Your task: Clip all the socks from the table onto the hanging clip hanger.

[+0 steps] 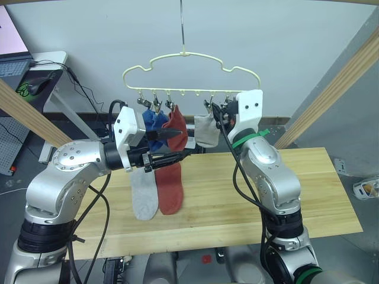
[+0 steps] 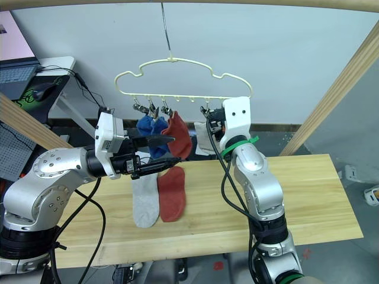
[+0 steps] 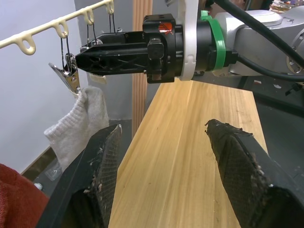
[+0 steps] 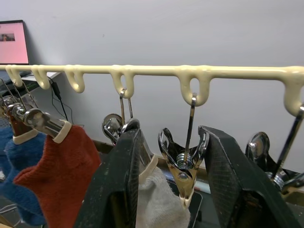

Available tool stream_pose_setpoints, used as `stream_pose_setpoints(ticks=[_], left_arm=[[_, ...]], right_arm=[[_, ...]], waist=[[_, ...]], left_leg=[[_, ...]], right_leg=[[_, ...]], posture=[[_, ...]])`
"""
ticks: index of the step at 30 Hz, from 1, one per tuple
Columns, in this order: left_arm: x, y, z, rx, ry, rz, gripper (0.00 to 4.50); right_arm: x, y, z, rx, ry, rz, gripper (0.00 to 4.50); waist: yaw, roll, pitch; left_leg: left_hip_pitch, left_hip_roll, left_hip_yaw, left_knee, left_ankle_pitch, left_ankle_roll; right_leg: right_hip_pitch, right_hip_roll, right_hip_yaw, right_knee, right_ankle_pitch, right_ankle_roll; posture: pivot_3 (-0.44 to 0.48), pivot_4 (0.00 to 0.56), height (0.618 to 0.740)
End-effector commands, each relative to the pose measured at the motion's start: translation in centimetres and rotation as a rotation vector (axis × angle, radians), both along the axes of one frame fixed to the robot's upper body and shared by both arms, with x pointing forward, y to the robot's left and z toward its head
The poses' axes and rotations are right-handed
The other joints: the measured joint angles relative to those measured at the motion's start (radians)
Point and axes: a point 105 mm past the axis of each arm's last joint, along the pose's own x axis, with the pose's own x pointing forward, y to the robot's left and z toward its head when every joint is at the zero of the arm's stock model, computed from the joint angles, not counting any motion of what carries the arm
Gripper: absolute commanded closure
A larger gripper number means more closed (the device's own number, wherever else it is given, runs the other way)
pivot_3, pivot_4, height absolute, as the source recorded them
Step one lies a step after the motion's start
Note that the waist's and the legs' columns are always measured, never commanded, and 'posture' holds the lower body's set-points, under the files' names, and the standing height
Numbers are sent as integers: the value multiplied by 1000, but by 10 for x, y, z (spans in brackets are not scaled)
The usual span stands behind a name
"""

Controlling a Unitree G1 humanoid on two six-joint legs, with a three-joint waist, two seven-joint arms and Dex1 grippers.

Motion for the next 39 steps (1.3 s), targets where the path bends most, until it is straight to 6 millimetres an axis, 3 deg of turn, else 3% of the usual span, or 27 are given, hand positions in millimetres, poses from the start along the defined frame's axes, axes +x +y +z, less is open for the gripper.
stream_pose_setpoints(ticks=[1, 12, 15, 17, 20, 30, 35, 39], left_arm=[[-6, -3, 8, 5, -40, -16, 1406], [-6, -2, 7, 6, -35, -10, 1406], [-6, -2, 7, 5, -32, -8, 1406], [-7, -1, 6, 4, -29, -6, 1406], [-6, -1, 6, 1, -26, 1, 1406], [-3, 5, 3, -7, -6, 54, 1406], [17, 32, -11, 11, 0, 272, 1406], [21, 50, -33, 34, -14, 439, 347]], right_arm=[[-3, 4, 17, 27, -66, 14, 2518], [-2, 7, 18, 29, -74, 26, 2518], [-2, 7, 18, 29, -76, 27, 3100], [-2, 7, 18, 29, -77, 26, 3838], [-2, 7, 19, 29, -79, 26, 4482], [-2, 7, 20, 25, -87, 27, 4482], [-3, 6, 22, 21, -94, 28, 4482], [-4, 6, 25, 18, -102, 32, 4500]], waist=[[0, 0, 0], [0, 0, 0], [0, 0, 0], [0, 0, 0], [0, 0, 0], [0, 0, 0], [-1, 0, 0], [-2, 0, 0]], left_leg=[[0, 0, 0, 0, 0, 0], [0, 0, 0, 0, 0, 0], [0, 0, 0, 0, 0, 0], [0, 0, 0, 0, 0, 0], [0, 0, 0, 0, 0, 0], [0, 0, 0, 0, 0, 0], [0, 0, 0, 0, 0, 0], [0, 1, 0, 0, 0, 0]], right_leg=[[0, 0, 0, 0, 0, 0], [0, 0, 0, 0, 0, 0], [0, 0, 0, 0, 0, 0], [0, 0, 0, 0, 0, 0], [0, 0, 0, 0, 0, 0], [0, 0, 0, 0, 0, 0], [0, 0, 0, 0, 0, 0], [0, -1, 0, 0, 0, -1]], posture=[[-155, 258, 736], [-151, 258, 736], [-152, 258, 736], [-153, 258, 736], [-154, 257, 736], [-156, 251, 736], [-156, 250, 736], [-158, 256, 736]])
